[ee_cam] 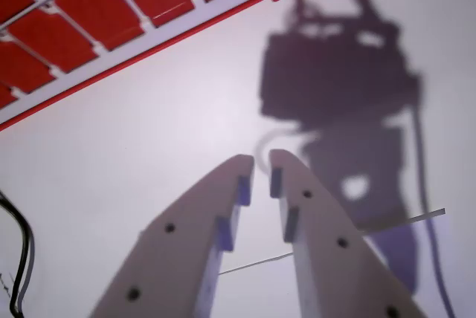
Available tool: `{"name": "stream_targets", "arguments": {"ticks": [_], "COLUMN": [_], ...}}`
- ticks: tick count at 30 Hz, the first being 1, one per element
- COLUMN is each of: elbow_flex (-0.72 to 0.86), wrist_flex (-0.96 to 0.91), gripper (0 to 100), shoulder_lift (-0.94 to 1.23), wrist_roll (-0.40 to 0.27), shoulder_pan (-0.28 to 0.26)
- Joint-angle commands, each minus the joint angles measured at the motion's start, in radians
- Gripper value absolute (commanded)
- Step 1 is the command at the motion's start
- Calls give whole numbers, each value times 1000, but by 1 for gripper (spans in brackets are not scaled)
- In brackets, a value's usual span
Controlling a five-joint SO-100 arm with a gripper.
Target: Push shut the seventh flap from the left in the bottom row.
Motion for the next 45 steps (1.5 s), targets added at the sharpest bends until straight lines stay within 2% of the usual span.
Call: {"name": "stream_targets", "arguments": {"ticks": [1, 24, 45], "elbow_flex": [-120, -334, -474], "wrist_flex": [-21, -91, -167], "gripper": [2, 2, 2], "shoulder_lift": [-29, -359, -509], "wrist_roll": [2, 28, 49], "shoulder_pan": [8, 32, 38]}}
